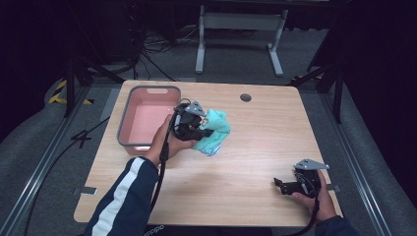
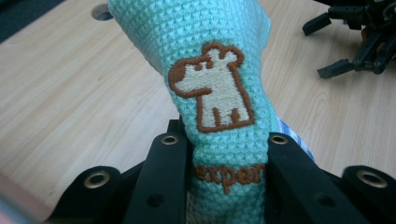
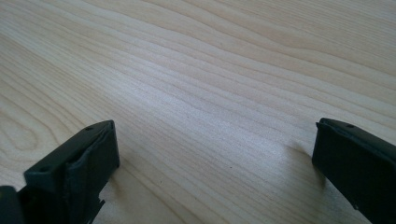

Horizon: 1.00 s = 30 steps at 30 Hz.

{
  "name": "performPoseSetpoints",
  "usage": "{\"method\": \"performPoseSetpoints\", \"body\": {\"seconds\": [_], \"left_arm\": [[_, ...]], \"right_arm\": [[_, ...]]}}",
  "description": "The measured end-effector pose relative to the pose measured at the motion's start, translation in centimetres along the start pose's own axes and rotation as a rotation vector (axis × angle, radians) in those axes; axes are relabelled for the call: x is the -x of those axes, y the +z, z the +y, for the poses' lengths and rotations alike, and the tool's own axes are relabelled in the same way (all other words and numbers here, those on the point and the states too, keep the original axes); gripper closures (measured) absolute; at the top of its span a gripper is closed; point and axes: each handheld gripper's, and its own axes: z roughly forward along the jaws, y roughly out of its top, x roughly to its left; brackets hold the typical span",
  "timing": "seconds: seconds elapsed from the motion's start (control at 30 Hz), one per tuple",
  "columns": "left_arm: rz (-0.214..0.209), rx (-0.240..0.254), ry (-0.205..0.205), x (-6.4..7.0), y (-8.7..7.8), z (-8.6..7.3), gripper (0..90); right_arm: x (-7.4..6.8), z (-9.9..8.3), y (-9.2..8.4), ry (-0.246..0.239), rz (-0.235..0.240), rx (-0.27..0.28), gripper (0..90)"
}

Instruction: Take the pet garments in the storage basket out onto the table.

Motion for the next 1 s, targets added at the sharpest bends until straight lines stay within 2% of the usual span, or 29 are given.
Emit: {"method": "performPoseSetpoints", "body": {"seconds": [0.1, 0.33, 0.43, 0.53, 0.57, 0.6, 0.7, 0.87, 1.0], "left_arm": [[-0.023, -0.015, 0.006, 0.3, 1.3, 0.0, 78.1], [-0.063, -0.054, -0.017, 0.9, 5.0, -0.7, 78.1], [-0.09, -0.056, -0.052, 0.7, 6.6, -1.2, 78.1], [-0.102, -0.079, -0.069, 0.8, 7.9, -1.6, 78.0], [-0.102, -0.079, -0.069, 0.8, 7.9, -1.6, 78.0], [-0.107, -0.087, -0.087, 0.8, 8.8, -2.0, 78.0], [-0.125, -0.084, -0.11, 0.7, 9.3, -2.3, 78.0], [-0.111, -0.117, -0.114, 0.8, 10.4, -2.8, 77.5], [-0.116, -0.117, -0.128, 1.0, 11.0, -3.1, 77.1]], "right_arm": [[0.0, 0.0, 0.0, 0.0, 0.001, 0.0, 0.8], [0.0, 0.0, 0.0, 0.0, 0.0, 0.0, 0.8], [0.0, 0.0, 0.0, 0.0, 0.0, 0.0, 0.8], [0.0, 0.0, 0.0, 0.0, 0.0, 0.0, 0.8], [0.0, 0.0, 0.0, 0.0, 0.0, 0.0, 0.8], [0.0, 0.0, 0.0, 0.003, 0.001, -0.001, 0.8], [0.0, 0.0, 0.0, 0.003, 0.001, -0.001, 0.8], [0.0, 0.0, 0.0, 0.002, 0.0, -0.001, 0.8], [0.0, 0.0, 0.0, 0.002, 0.0, -0.001, 0.8]]}}
